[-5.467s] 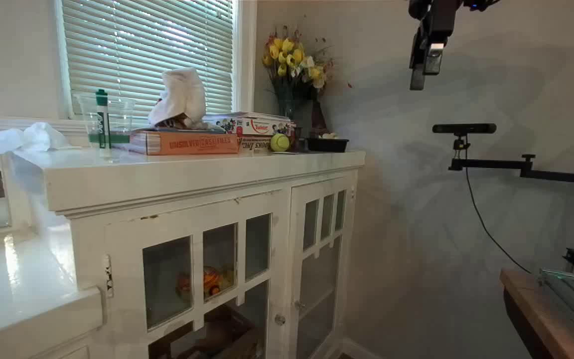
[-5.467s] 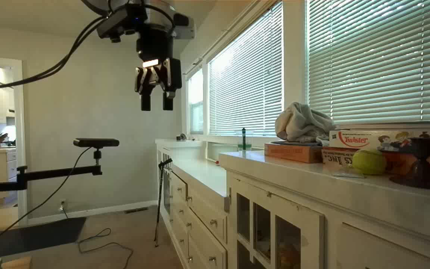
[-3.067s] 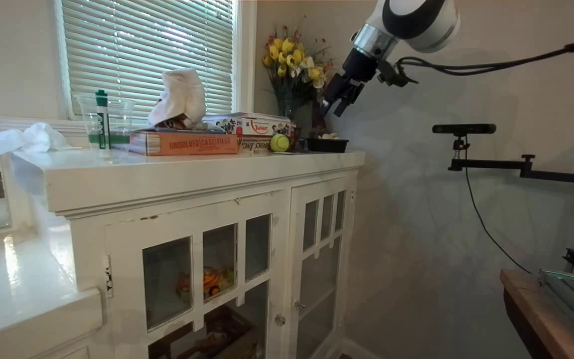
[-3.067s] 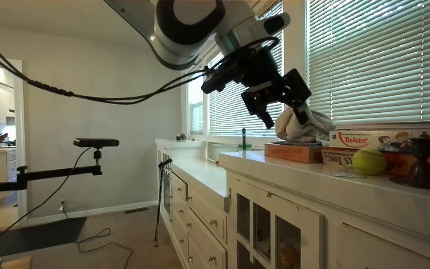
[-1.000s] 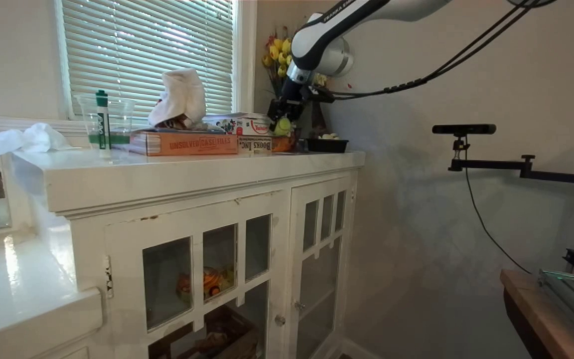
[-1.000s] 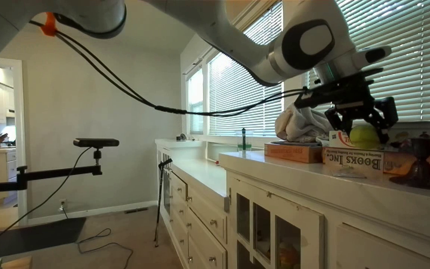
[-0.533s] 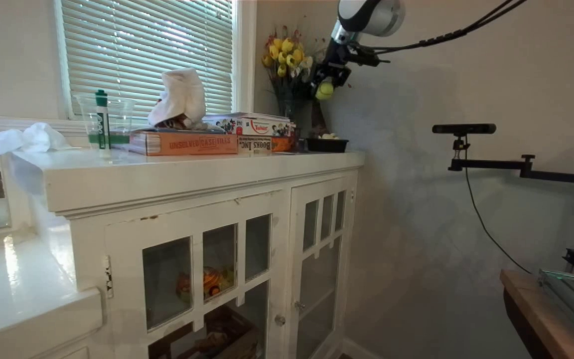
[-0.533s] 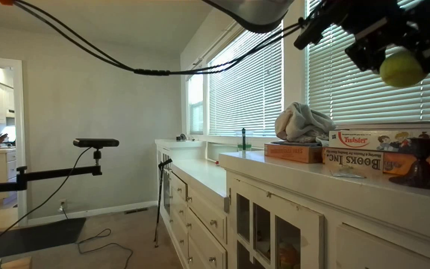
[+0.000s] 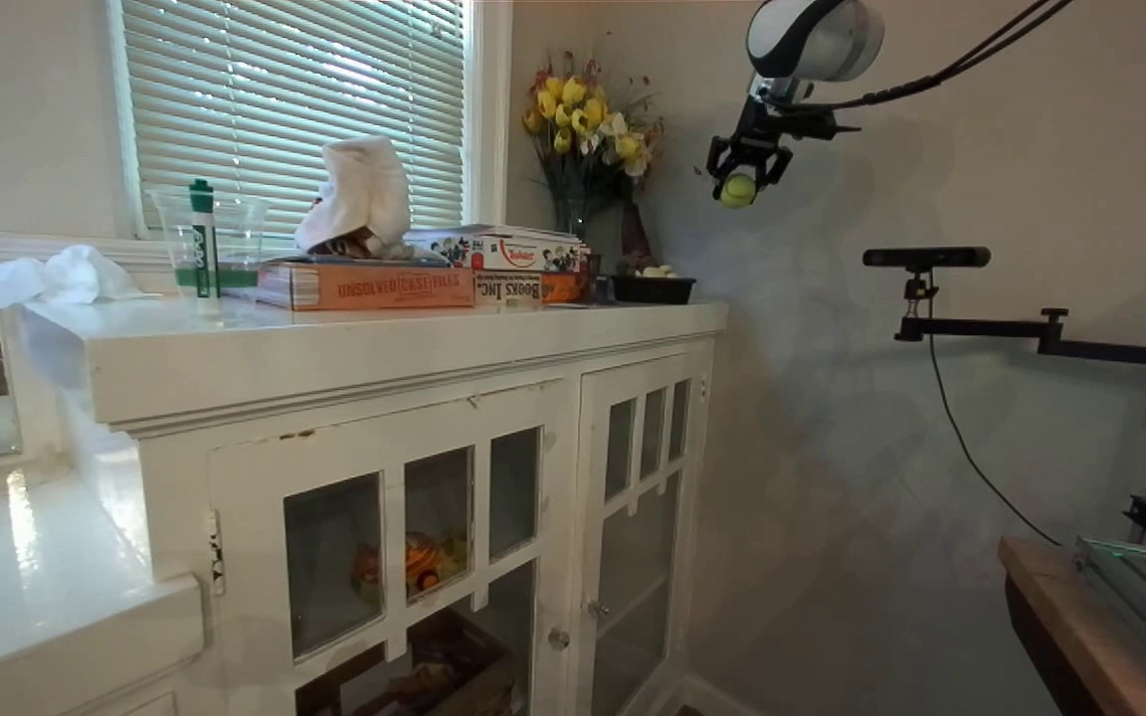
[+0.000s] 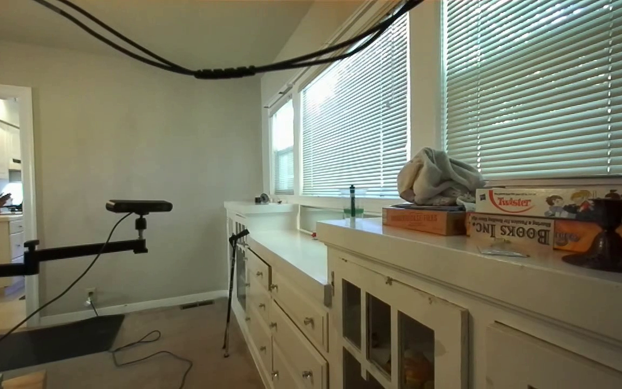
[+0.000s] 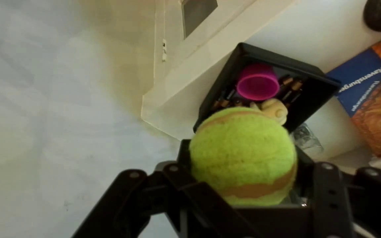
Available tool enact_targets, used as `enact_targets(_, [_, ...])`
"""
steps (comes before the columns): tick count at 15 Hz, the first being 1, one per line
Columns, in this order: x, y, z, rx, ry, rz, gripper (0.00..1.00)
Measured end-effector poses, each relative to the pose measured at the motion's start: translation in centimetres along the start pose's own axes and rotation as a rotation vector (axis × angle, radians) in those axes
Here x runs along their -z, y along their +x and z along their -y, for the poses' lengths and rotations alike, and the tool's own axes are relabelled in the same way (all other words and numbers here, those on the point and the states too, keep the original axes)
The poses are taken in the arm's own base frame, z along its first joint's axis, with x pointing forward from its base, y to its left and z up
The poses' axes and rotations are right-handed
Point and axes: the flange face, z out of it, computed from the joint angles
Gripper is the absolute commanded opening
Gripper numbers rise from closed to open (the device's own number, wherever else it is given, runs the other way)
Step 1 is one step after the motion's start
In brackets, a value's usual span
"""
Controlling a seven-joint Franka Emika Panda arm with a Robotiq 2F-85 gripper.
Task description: Place the tennis ball in the black tub on the right side
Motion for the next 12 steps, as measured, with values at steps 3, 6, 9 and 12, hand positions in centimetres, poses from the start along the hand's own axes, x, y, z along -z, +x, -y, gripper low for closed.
enact_targets(3, [-3.4,-0.2,1.8,-0.044,0.002,0.064,0.41])
enact_targets(6, [-6.5,-0.1,4.9,-0.073,0.019,0.117,0.41])
enact_targets(9, [-9.3,0.5,6.5,-0.105,0.028,0.159,0.41])
enact_targets(12, [-11.2,2.0,6.0,-0.130,0.010,0.164,0.41])
